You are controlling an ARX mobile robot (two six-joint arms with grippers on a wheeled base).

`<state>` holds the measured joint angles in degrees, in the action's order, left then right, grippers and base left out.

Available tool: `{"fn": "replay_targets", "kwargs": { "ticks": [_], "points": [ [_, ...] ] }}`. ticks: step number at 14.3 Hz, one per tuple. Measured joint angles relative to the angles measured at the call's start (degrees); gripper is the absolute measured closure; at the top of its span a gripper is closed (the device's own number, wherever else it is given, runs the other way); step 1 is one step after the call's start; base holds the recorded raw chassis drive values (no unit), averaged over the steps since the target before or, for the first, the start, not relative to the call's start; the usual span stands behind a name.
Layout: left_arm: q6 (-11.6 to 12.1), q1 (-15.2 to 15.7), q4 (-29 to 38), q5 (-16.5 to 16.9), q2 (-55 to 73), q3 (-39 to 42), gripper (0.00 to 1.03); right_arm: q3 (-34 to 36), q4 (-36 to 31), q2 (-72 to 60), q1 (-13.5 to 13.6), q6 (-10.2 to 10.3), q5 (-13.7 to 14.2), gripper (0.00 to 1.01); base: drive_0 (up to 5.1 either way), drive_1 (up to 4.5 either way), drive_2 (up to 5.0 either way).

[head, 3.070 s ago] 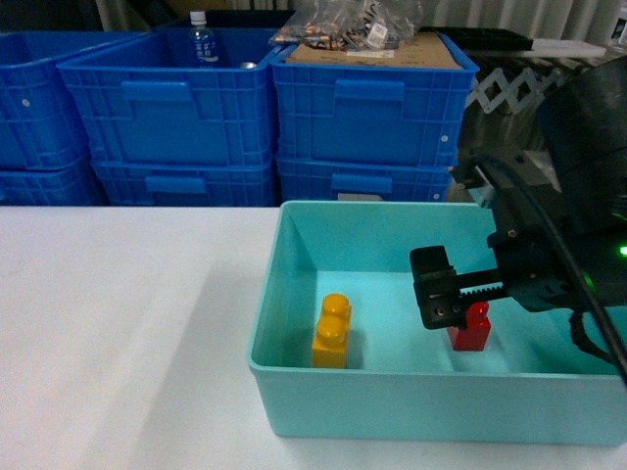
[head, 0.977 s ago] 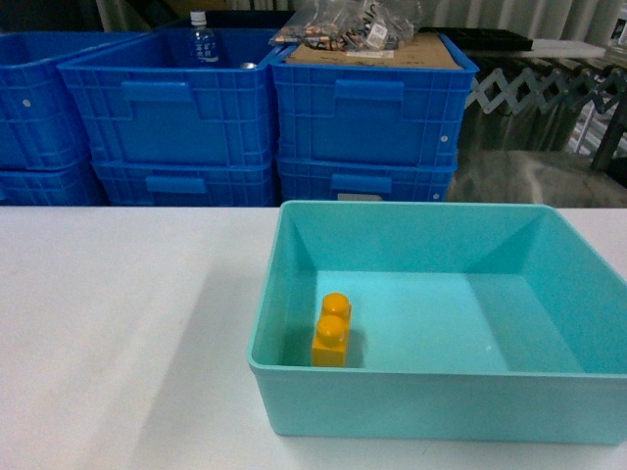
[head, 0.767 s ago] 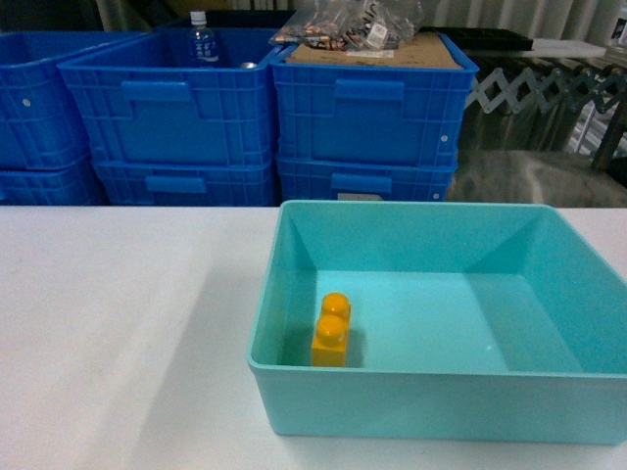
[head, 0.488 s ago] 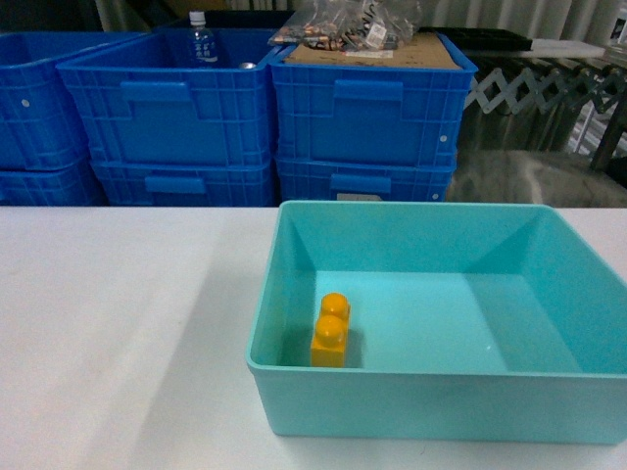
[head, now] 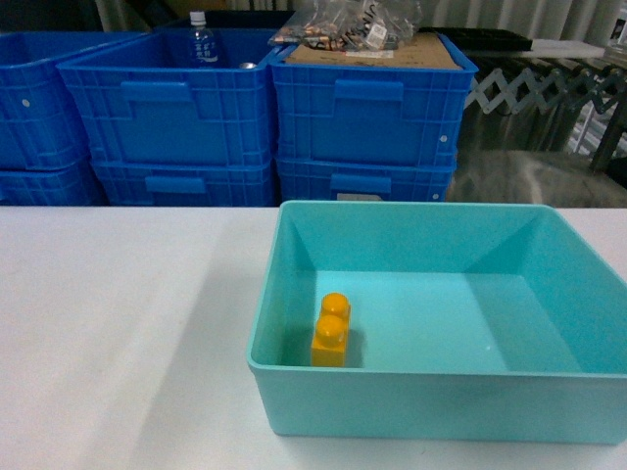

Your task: Pick red block from blue box to shelf

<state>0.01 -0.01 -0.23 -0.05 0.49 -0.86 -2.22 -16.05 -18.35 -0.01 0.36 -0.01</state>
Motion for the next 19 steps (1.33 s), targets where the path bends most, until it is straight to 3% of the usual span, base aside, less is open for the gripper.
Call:
{"fn": "replay_targets", "kwargs": {
  "ticks": [1,8,10,19],
  "points": [
    [0.02,0.00,0.02,0.00,0.00,0.00,0.05,1.31,-1.90,0.74,0.00,0.00,0.00,0.72,0.0,0.00,0.0],
    [0.00,-0.02,0.02,0.00,0.00,0.00,0.05,1.55,6.19,8.50,0.00,0.00,0.00,0.72,0.0,0.00,0.0],
    [0.00,0.00,0.02,0.00,0.00,0.00,0.05,1.49,15.87,14.99,0.00,0.00,0.00,0.72,0.0,0.00,0.0],
    [0.00,0.00,0.02,0.00,0.00,0.00,0.05,1.51,16.33,18.10,0.00,0.00,-0.02,0.72,0.0,0.00,0.0]
  ]
}}
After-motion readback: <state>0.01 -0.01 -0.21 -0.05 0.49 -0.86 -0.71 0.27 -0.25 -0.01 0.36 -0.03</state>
